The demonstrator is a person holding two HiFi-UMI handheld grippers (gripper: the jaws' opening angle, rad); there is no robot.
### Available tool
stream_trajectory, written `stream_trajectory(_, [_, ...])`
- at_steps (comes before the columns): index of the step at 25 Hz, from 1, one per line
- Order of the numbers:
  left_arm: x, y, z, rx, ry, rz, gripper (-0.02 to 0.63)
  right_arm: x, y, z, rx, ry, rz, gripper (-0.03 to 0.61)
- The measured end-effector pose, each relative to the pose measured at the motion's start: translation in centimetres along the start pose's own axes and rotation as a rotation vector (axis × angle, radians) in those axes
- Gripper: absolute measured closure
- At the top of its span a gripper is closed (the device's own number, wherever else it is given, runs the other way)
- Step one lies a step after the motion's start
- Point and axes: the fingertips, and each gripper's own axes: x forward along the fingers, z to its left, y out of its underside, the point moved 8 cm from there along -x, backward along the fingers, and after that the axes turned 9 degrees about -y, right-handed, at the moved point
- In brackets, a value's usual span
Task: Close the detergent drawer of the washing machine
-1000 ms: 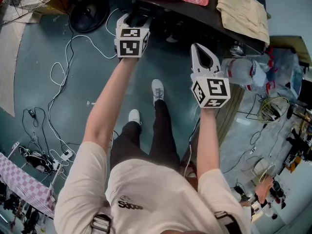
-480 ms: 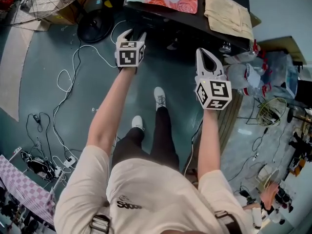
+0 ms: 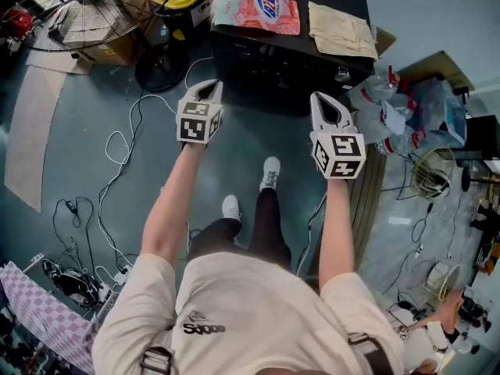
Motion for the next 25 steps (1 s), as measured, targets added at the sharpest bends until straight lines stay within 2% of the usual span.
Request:
stream_trajectory(3, [-4.3,-1.0,-1.2,-0.004,0.070,-0.041,0.595,-2.2,-1.1,1.8,-0.023,-0.001,0.001,0.580])
stream_trajectory(5, [-7.0,-1.5,-1.8,0.030,0.092,-0.063,0.595,-3.6,-2.0,3.1,-0.043,0.002,-0.006,0.580])
stream_trajectory(11, [-13.8,-4.2,-3.5,0.168,0.100,-0.152,0.595,-7.5,-5.5,5.6,-0.144,0.012,-0.040,0.579])
stream_trajectory(17, [-20.1,-7.4,-4.3,0.216,0.118,-0.275,0.595,-11.5,-8.2,9.0,-0.223,0.014,-0.088,0.580])
stream_trajectory(21, [-23.4,-10.3,-5.3,0.326,0.103,-0.366,0.595,-14.0,-9.9,10.4,-0.254,0.032,-0.147,0.579])
stream_trajectory(25, [-25.7,-12.8,-5.8,0.338,0.108,-0.450,0.595,-15.3,-11.7,11.2,-0.285,0.031,-0.183,0.579])
